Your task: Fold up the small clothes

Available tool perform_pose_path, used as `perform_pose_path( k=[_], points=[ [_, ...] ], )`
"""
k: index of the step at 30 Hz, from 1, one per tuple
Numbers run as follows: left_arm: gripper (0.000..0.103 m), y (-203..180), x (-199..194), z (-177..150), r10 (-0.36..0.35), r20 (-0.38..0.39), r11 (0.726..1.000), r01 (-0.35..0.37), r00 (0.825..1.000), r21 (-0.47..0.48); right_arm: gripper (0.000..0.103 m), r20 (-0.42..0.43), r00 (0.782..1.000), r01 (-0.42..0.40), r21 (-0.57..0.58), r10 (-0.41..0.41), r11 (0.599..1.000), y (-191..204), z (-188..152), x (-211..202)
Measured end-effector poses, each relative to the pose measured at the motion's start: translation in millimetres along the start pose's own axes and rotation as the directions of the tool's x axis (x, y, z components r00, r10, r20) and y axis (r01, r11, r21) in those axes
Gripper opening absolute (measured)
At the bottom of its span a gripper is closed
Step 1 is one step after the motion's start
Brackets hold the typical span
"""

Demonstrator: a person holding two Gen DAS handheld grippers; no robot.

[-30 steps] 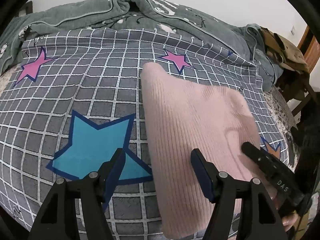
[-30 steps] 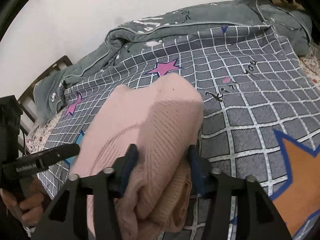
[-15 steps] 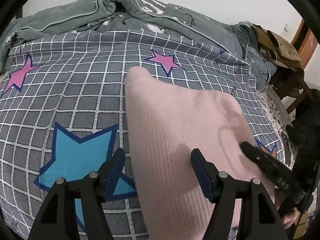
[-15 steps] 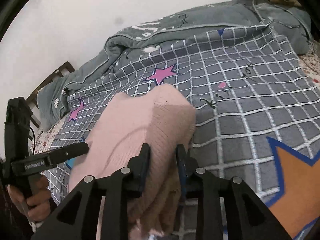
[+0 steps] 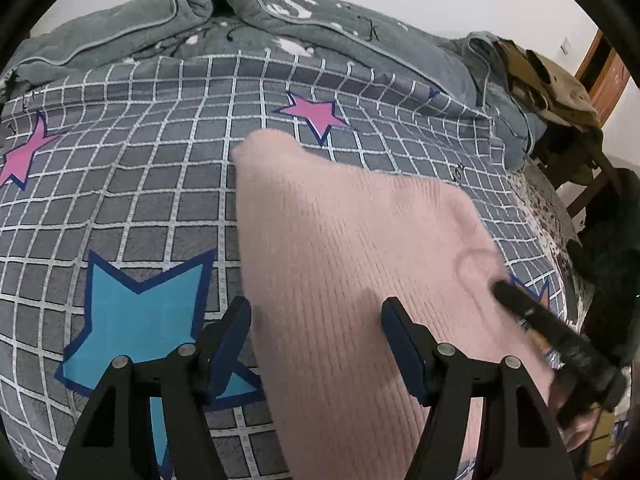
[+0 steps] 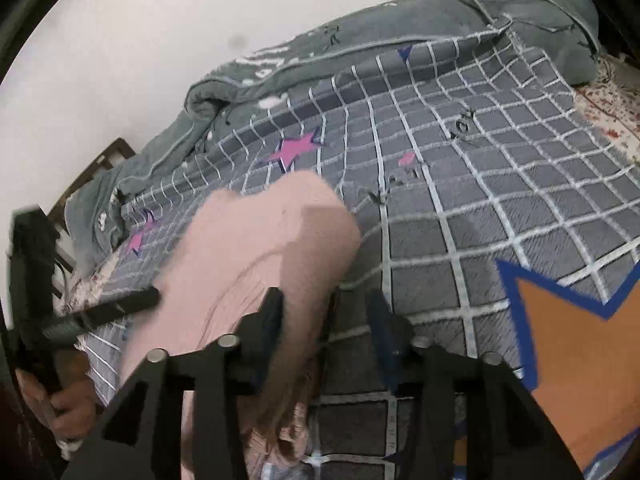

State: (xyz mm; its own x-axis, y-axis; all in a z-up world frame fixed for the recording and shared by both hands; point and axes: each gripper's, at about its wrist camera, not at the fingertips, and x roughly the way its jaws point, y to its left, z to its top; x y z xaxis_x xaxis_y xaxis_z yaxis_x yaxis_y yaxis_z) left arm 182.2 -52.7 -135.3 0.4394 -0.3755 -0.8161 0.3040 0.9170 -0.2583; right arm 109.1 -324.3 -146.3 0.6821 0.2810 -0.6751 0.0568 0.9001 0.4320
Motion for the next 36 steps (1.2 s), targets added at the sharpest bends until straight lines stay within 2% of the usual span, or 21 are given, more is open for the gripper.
perform_pose_path(
  k=[2,4,6,9,13,15,17,18,19,21,22,24,28,32,36],
  points=[
    [0.067,2.6,6.8,-0.1,-0.004,-0.016,1.000,0.004,1.000,-0.012,0.047,-0.006,1.000,-0.012,-0.010,0.012,1.000,6.3,4.3,-1.7],
    [0.069,4.6,14.7,-1.4,0.019,-0.035,1.000,-0.020,0.999,-0.009,0.049,-0.050,0.999,-0.011,-0.022,0.010,1.000,11.6,5.9,9.6],
    [0.068,8.1,19.3,-2.8,0.006,-0.034,1.000,-0.006,0.999,-0.016,0.051,-0.083,0.996,-0.021,-0.022,0.019,1.000,13.2,2.1,21.0],
    [0.065,14.2,23.4,-3.1,-0.038,-0.035,0.998,0.037,0.999,-0.041,0.068,-0.082,0.997,-0.001,-0.029,-0.002,1.000,6.2,-1.4,29.0],
    [0.059,16.4,27.4,-2.3,-0.052,-0.030,0.996,0.050,0.998,-0.072,0.068,-0.112,0.994,-0.003,-0.015,0.001,1.000,-1.8,-1.0,38.3],
    [0.053,14.9,26.7,-2.1,-0.042,-0.020,0.997,0.041,0.999,-0.068,0.068,-0.105,0.994,0.004,-0.030,-0.007,1.000,2.1,-1.5,41.4],
    [0.043,14.6,23.5,-0.8,-0.044,-0.012,0.997,0.043,0.999,-0.066,0.070,-0.118,0.993,-0.026,-0.019,0.024,0.999,1.6,-1.1,47.4],
    [0.040,15.0,20.4,0.2,-0.051,-0.005,0.997,0.050,0.999,-0.064,0.064,-0.123,0.991,-0.052,-0.001,0.051,0.999,0.6,0.7,48.3],
    [0.037,15.1,17.5,1.2,-0.055,0.001,0.997,0.055,0.999,-0.062,0.046,-0.133,0.987,-0.094,0.012,0.095,0.996,1.0,2.2,49.3],
    [0.035,15.5,13.3,3.2,-0.057,0.010,0.996,0.058,0.998,-0.061,0.037,-0.162,0.969,-0.180,0.045,0.185,0.983,2.9,3.6,51.9],
    [0.034,15.5,11.6,4.0,-0.060,0.015,0.996,0.060,0.998,-0.060,0.033,-0.162,0.971,-0.174,0.036,0.178,0.984,6.9,4.2,52.2],
    [0.033,16.4,6.4,6.5,-0.066,0.029,0.996,0.067,0.997,-0.056,0.028,-0.149,0.976,-0.160,0.019,0.161,0.987,13.0,5.9,50.8],
    [0.032,22.2,-12.6,16.0,-0.074,0.085,0.996,0.077,0.994,-0.036,0.023,-0.047,0.976,-0.213,0.032,0.215,0.976,24.5,13.1,34.8],
    [0.032,37.5,-27.7,30.8,-0.021,0.123,0.999,0.024,0.992,-0.026,0.022,-0.030,0.969,-0.245,0.011,0.246,0.969,49.2,21.1,46.3],
    [0.032,67.9,-36.1,50.4,0.022,0.139,0.998,-0.014,0.990,-0.057,0.022,-0.035,0.956,-0.289,0.022,0.290,0.957,73.6,32.1,73.8]
  ],
)
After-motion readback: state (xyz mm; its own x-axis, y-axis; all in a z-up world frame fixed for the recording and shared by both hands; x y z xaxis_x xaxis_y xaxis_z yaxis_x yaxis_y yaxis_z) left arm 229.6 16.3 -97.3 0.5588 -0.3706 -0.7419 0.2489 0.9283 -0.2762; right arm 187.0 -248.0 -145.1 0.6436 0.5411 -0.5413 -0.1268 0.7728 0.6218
